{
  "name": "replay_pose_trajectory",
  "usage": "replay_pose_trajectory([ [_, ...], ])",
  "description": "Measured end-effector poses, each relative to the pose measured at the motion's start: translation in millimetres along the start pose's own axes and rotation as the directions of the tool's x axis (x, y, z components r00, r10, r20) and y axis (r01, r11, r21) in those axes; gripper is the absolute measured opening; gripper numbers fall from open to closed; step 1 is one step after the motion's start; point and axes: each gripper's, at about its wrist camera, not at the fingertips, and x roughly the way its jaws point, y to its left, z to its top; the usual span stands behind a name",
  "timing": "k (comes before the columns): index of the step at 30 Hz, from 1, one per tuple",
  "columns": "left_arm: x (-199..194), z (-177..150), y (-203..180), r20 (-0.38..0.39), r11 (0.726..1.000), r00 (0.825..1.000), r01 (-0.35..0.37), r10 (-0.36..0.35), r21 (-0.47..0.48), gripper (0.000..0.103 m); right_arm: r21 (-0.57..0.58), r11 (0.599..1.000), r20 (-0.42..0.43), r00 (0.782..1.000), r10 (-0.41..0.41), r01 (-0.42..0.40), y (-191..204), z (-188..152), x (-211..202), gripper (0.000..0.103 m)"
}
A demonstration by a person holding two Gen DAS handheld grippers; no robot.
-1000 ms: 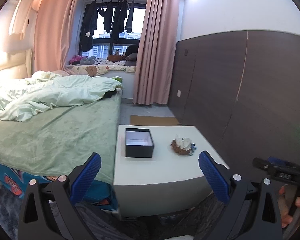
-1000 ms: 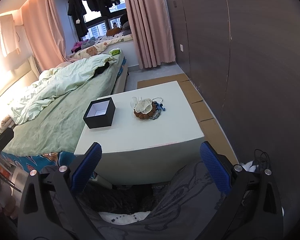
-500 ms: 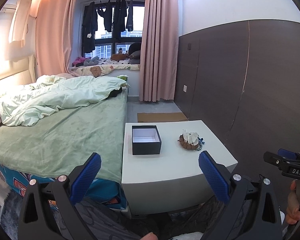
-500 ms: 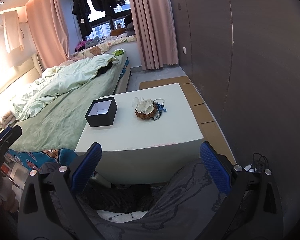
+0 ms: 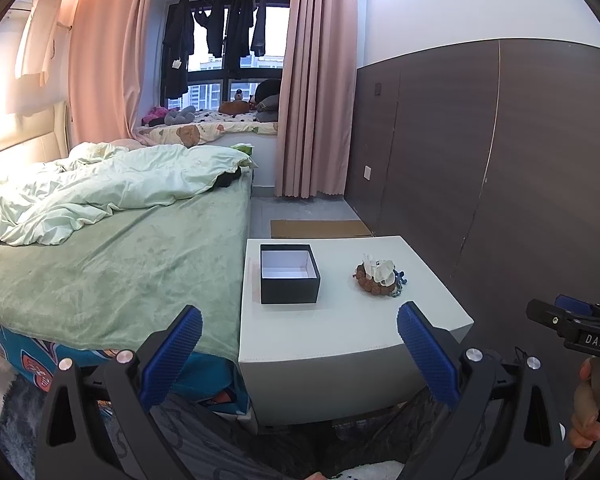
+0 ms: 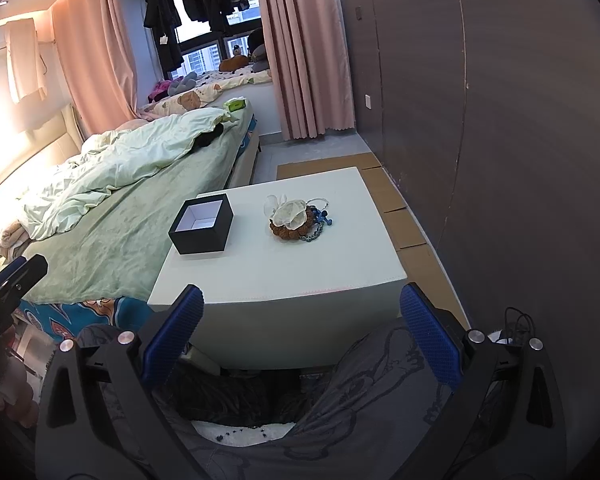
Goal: Organize jewelry
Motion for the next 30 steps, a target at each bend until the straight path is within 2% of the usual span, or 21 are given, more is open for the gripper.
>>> replay_pose_trajectory([
  [12, -3.3, -2.2, 0.0, 0.000, 1.000, 1.000, 0.006, -0.006, -0.010, 0.095, -0.015, 1.000, 0.003, 1.000, -0.003, 0.003, 7.9, -4.8, 2.0, 0.098],
  [17, -6.6, -3.1, -0.7, 0.022, 1.000, 1.000, 0.001, -0.001, -0.005, 0.095, -0.025, 1.000, 0.006, 1.000, -0.011, 0.011, 9.1, -4.8, 2.6, 0.098],
  [30, -2.3, -3.6, 0.4, -0.002, 1.000, 1.000, 0.004, -0.004, -0.012, 0.095, -0.041, 0.999, 0.008, 1.000, -0.021, 0.021, 12.9, -8.6, 3.3, 0.098],
])
